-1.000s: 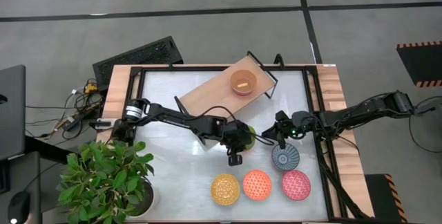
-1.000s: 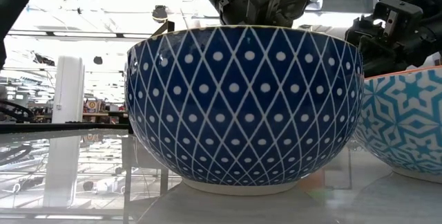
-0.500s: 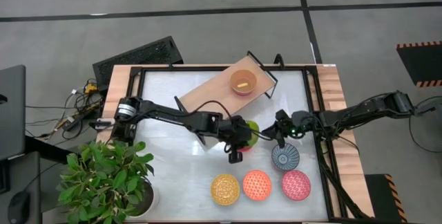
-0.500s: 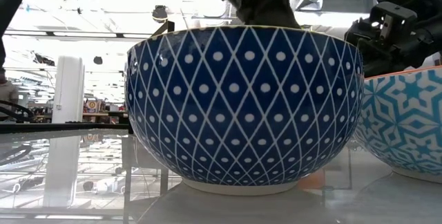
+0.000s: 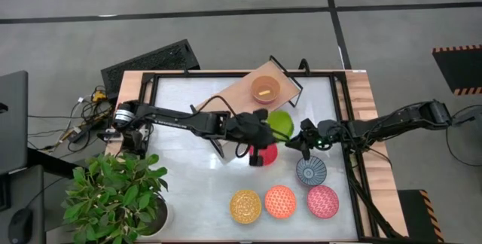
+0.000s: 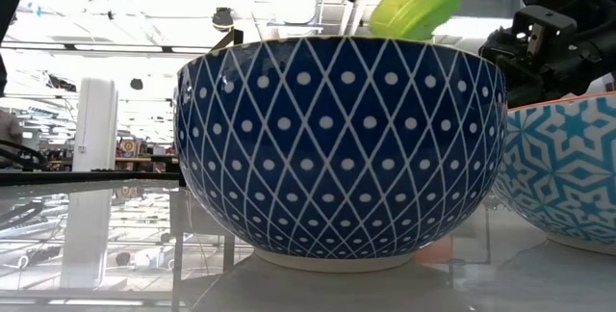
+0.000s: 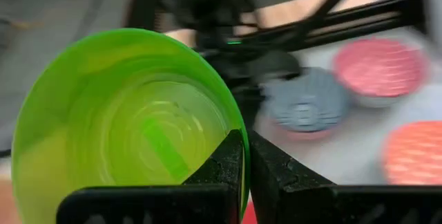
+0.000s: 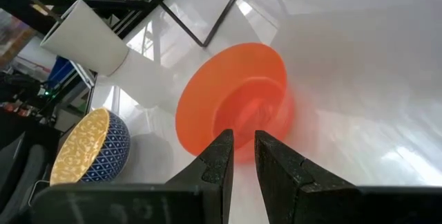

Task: Place and stack bowls onto a shelf
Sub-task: Stack the green bowl on top of the yellow bowl on the shelf

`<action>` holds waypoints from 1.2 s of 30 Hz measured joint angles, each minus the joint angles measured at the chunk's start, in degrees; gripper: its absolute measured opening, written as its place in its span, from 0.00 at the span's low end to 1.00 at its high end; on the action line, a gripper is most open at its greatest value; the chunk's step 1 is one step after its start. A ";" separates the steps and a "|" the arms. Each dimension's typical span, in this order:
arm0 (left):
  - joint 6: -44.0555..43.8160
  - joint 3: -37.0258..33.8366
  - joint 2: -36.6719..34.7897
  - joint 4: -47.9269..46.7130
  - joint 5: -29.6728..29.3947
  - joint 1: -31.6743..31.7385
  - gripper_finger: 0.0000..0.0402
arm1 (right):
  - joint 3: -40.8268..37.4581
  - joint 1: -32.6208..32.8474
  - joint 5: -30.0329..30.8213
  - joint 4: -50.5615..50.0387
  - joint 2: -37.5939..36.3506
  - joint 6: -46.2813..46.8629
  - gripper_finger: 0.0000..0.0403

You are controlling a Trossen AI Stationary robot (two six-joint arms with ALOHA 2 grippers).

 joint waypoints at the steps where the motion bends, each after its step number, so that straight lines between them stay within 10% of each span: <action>1: 1.52 0.01 -0.24 0.08 -1.87 0.29 0.00 | 0.00 0.00 0.00 -0.02 0.00 0.00 0.21; 14: 11.90 0.01 -1.61 2.24 -11.17 8.42 0.00 | 0.00 0.00 -0.02 -0.42 0.01 0.17 0.21; 36: 13.54 0.01 -1.57 -5.64 6.99 19.73 0.00 | 0.00 0.00 -0.02 -0.44 0.02 0.52 0.21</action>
